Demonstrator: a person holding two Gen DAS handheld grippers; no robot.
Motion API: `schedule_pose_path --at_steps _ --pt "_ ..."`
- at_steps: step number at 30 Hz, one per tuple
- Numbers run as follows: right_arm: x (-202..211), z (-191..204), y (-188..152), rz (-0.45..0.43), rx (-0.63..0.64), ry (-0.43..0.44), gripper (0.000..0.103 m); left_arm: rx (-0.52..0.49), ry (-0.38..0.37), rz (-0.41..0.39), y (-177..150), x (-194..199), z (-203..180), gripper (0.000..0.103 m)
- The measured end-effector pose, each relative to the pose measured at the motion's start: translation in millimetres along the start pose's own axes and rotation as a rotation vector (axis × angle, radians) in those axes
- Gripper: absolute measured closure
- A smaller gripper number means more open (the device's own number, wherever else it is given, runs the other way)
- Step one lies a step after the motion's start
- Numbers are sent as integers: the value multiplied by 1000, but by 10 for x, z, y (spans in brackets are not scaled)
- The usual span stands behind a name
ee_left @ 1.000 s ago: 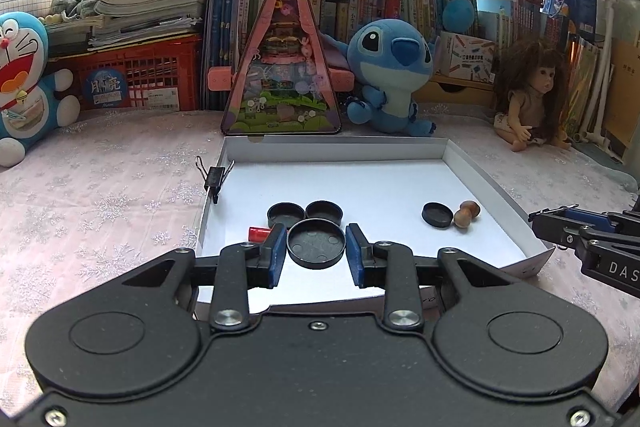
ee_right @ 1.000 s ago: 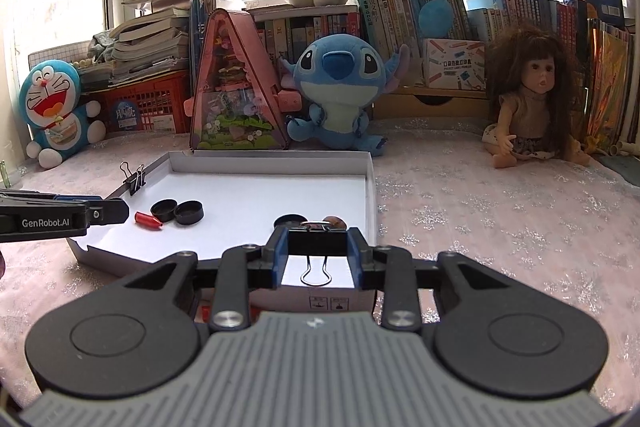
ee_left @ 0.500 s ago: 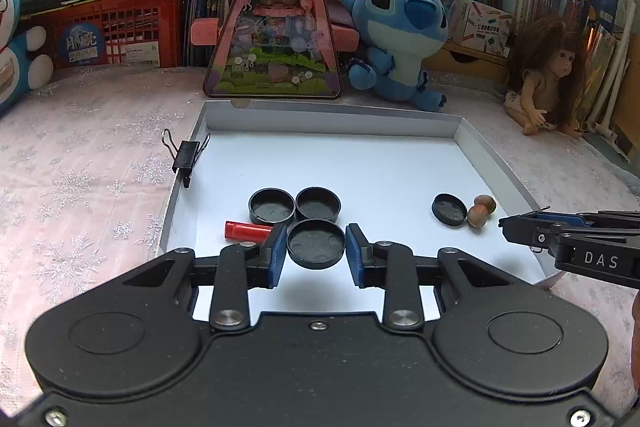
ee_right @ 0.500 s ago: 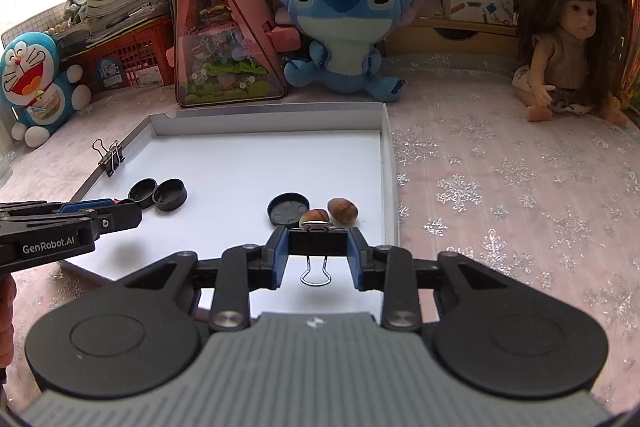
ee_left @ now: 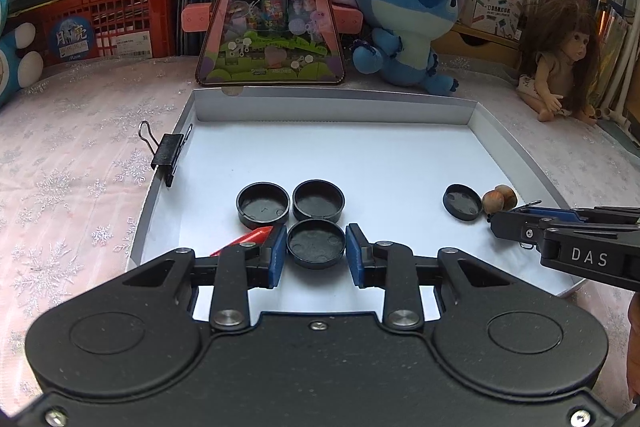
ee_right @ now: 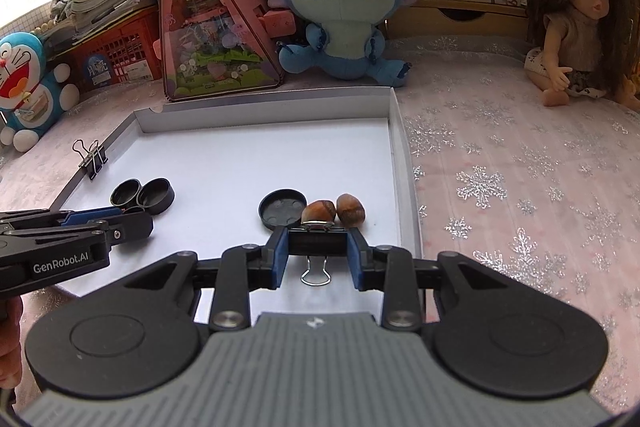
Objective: Organize rigid objects
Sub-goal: 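Carry the black lid and binder clip over the tray and lower them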
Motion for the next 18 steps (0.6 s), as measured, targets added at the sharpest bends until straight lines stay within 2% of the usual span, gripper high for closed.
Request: schedule_pose_path --at_steps 10,15,18 --pt "-58 -4 23 -38 13 -9 67 -25 40 -23 25 -78 -17 73" --pt "-83 -34 12 -54 0 19 66 -37 51 -31 19 -97 -29 73" --pt "-86 6 -16 -65 30 1 66 -43 56 -34 13 -101 -42 73"
Point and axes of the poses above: each gripper's, at about its wrist camera, not at the fingertips, and x roughly against the way its jaws point, z to its left, y to its top, the point moved 1 cm from there along -x, roughly the way its jaws point, and after that the axes turned 10 degrees about -x, right-handed, at the moved point
